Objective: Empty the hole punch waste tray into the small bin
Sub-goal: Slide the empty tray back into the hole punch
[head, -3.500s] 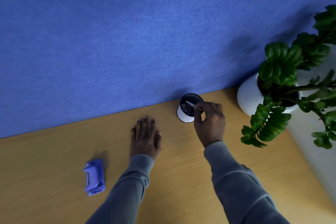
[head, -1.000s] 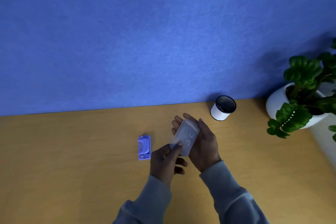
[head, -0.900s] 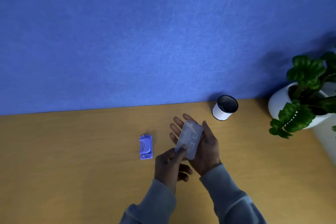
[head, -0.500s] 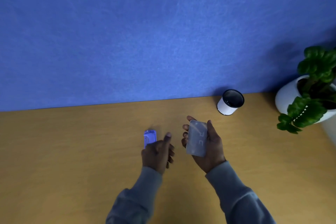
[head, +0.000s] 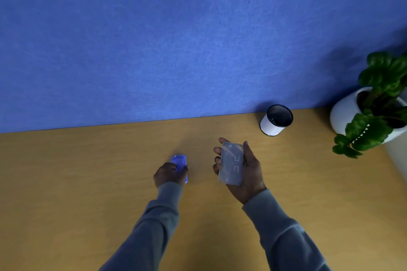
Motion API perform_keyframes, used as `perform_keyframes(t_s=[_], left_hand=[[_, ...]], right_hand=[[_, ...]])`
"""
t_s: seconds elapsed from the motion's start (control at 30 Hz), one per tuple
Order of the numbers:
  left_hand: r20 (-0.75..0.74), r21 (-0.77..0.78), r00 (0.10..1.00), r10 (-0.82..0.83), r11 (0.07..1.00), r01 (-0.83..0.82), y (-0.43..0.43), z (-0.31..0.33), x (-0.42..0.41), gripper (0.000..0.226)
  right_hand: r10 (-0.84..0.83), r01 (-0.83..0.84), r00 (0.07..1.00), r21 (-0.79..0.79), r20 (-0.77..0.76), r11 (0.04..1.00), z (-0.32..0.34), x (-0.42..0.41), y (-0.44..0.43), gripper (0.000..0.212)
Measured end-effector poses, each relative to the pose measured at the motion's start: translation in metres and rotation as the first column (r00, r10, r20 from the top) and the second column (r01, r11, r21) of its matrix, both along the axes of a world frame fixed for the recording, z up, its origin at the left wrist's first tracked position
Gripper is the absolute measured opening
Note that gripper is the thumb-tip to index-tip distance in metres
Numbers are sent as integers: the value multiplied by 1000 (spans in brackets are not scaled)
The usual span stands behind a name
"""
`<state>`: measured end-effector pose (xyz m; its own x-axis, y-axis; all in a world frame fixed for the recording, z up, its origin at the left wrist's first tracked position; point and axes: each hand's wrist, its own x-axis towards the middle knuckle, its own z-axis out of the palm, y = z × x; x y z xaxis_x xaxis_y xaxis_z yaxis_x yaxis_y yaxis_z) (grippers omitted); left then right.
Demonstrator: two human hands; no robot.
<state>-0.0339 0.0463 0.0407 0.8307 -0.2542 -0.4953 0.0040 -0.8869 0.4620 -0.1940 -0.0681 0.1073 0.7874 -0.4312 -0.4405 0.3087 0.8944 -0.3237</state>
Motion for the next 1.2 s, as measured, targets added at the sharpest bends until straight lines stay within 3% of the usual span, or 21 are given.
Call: perform_keyframes(t_s=[0.4, 0.57, 0.97, 1.2], left_hand=[[-132, 25, 991, 39, 999, -36, -2, 6, 6, 43], [-144, -53, 989, 25, 998, -33, -5, 30, -2, 44], [-89, -372, 992, -91, 927, 52, -22, 156, -57, 34], [-93, -336, 979, -180, 932, 139, -27, 163, -96, 36]], right_hand=[[4, -4, 999, -10, -34, 1000, -2, -5, -1, 60], [16, -16, 999, -5, -32, 1000, -5, -10, -3, 60], [43, -44, 998, -15, -48, 999, -10, -14, -4, 66], [62, -61, 998, 36, -25, 998, -10, -13, 3, 63]])
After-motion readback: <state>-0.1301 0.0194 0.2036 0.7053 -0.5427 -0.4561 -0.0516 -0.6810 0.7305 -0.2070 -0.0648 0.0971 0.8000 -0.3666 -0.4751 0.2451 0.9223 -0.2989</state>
